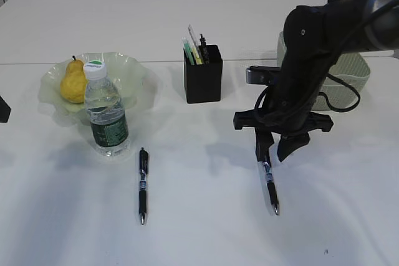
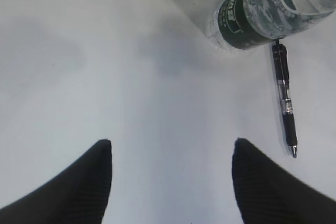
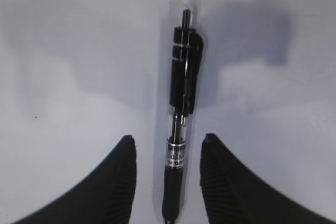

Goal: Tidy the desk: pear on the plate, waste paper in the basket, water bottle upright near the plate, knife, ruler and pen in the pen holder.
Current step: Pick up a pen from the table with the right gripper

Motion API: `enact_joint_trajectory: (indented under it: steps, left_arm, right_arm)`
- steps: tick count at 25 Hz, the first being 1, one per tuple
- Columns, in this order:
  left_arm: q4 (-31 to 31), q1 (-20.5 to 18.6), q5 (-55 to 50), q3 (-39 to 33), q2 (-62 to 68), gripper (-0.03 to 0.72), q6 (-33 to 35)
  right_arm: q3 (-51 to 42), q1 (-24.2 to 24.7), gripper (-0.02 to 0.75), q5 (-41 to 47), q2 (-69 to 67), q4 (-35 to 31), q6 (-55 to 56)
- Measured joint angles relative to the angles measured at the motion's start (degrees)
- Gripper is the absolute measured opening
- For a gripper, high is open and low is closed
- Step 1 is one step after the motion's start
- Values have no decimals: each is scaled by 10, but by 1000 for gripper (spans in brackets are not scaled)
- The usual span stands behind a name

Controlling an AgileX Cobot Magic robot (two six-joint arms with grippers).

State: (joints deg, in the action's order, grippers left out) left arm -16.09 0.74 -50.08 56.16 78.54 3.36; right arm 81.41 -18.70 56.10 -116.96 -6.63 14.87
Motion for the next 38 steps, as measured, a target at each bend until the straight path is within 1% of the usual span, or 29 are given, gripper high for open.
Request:
enact_joint_trajectory:
  steps: [5, 15, 38]
  left_arm:
    - [0, 0, 0, 0, 0, 506, 0]
    - [0, 0, 0, 0, 0, 506, 0]
    - [0, 0, 0, 0, 0, 506, 0]
  right_arm:
    - [0, 0, 302, -16, -1, 2, 0]
    - [0, 0, 302, -21, -32, 4, 0]
    - [0, -2, 302, -44, -44, 14, 0]
